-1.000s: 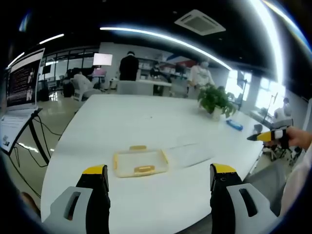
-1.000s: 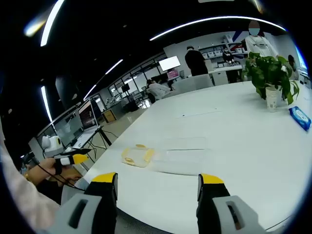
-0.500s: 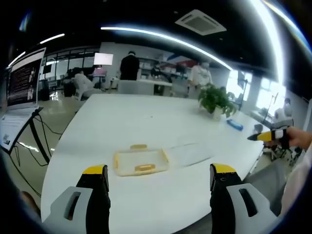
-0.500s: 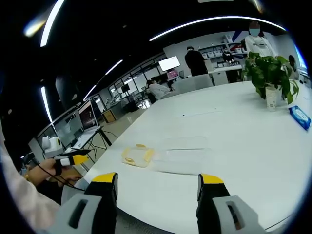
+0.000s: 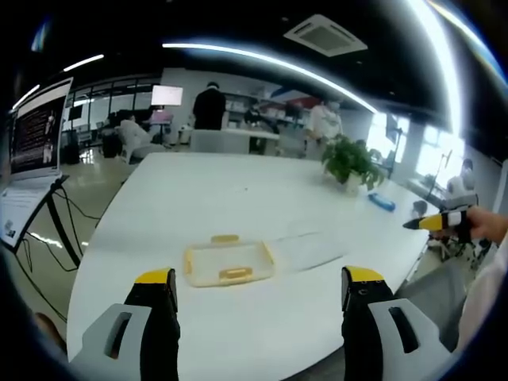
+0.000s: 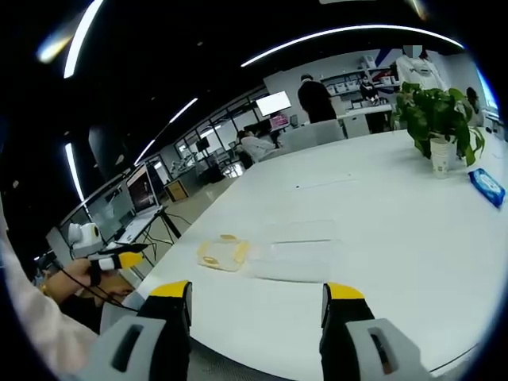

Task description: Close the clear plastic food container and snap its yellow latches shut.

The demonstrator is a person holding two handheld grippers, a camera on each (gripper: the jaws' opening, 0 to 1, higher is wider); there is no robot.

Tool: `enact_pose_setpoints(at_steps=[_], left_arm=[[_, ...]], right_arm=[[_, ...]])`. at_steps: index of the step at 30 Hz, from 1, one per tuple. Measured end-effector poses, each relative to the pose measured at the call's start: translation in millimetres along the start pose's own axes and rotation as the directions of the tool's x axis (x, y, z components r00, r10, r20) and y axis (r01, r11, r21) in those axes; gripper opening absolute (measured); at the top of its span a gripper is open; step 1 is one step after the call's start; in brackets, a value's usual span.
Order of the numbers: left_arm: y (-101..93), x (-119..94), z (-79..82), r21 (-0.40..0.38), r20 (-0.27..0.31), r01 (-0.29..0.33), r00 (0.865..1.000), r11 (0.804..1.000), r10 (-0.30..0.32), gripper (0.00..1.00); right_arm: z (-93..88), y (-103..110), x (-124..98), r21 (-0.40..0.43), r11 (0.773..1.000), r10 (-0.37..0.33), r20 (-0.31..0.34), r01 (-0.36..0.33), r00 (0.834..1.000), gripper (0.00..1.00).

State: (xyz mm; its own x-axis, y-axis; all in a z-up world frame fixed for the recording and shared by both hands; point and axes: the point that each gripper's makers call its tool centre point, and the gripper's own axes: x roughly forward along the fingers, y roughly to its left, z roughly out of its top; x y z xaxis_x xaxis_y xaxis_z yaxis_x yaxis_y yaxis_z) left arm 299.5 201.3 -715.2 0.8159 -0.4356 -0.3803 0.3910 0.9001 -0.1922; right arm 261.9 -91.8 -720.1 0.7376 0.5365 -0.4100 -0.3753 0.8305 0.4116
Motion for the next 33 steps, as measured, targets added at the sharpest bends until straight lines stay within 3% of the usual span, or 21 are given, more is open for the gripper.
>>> enact_pose_setpoints(at_steps=[33], left_arm=[[3.6, 21, -2.4, -0.004, -0.035, 0.022, 0.999, 1.000, -0.023, 0.84]], right_arm=[[3.1, -7, 15, 0.010, 1.000, -0.010, -0.023, 0.010, 1.000, 0.65]])
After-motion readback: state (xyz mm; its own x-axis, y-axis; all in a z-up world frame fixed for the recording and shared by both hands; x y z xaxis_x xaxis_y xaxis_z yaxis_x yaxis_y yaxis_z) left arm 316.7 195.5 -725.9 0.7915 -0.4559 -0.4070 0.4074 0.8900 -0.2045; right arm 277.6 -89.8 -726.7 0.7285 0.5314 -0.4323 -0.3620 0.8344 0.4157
